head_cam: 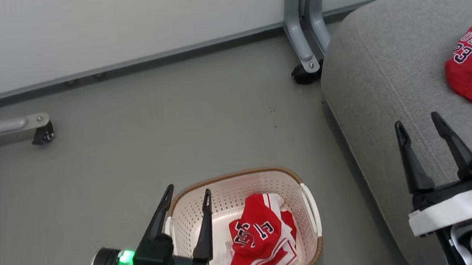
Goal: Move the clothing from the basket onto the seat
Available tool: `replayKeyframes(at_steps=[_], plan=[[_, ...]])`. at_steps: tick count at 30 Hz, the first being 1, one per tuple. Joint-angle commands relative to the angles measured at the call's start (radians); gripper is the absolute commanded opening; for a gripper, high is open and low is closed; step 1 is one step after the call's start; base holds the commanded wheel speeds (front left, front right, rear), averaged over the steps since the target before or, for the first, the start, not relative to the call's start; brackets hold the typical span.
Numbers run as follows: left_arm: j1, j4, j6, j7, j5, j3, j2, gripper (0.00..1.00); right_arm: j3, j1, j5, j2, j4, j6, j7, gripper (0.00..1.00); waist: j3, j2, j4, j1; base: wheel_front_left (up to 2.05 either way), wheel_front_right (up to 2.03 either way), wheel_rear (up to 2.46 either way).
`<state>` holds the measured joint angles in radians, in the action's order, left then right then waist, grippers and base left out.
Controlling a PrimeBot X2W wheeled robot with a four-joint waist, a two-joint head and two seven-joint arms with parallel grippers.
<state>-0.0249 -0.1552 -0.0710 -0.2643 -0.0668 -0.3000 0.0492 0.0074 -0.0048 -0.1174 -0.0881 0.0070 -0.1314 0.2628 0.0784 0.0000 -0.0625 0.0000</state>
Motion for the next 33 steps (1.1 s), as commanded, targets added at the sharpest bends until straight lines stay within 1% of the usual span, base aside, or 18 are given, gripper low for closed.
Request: replayKeyframes(at_steps=[1,4,8,13,16,19,23,29,33], plan=[[-0.050,-0.022,-0.010,0.000,0.010,-0.016,0.003,1.00,-0.015,-0.026,0.008,-0.005,-0.006,0.001,0.003,1.00,0.153,0.0000,0.005,0.0000,0.00,0.00,0.00],[-0.154,-0.097,-0.033,0.000,0.014,-0.078,0.003,1.00,-0.050,-0.074,0.018,-0.007,-0.020,0.001,0.003,1.00,0.249,0.0000,0.008,0.0000,0.00,0.00,0.00],[-0.291,-0.214,-0.052,0.000,0.044,-0.161,0.005,1.00,-0.089,-0.141,0.029,-0.008,-0.047,0.001,0.003,1.00,0.365,0.0000,0.004,0.0000,0.00,0.00,0.00],[-0.452,-0.387,-0.059,0.000,0.086,-0.272,0.017,1.00,-0.101,-0.210,0.054,-0.006,-0.102,0.001,0.003,1.00,0.487,0.0000,-0.009,0.0000,0.00,0.00,0.00],[-0.551,-0.524,-0.060,0.000,0.128,-0.352,0.026,1.00,-0.115,-0.247,0.026,0.005,-0.146,0.001,0.003,1.00,0.557,0.0000,-0.021,0.0000,0.00,0.00,0.00],[-0.648,-0.668,-0.060,0.001,0.144,-0.432,0.019,1.00,-0.114,-0.278,0.019,0.012,-0.186,0.001,0.003,1.00,0.625,0.0000,-0.032,0.0000,0.00,0.00,0.00],[-0.768,-0.811,-0.060,0.009,0.166,-0.547,0.012,1.00,-0.103,-0.315,0.014,0.019,-0.225,0.001,0.003,1.00,0.701,0.0000,-0.050,0.0000,0.00,0.00,0.00],[-0.908,-0.924,-0.060,0.007,0.132,-0.720,0.006,1.00,-0.133,-0.370,-0.007,0.030,-0.298,0.001,0.003,1.00,0.798,0.0000,-0.076,0.0000,0.00,0.00,0.00],[-0.982,-0.975,-0.060,0.004,0.127,-0.801,0.004,1.00,-0.141,-0.385,-0.017,0.032,-0.324,0.001,0.003,1.00,0.850,0.0000,-0.088,0.0000,0.00,0.00,0.00]])
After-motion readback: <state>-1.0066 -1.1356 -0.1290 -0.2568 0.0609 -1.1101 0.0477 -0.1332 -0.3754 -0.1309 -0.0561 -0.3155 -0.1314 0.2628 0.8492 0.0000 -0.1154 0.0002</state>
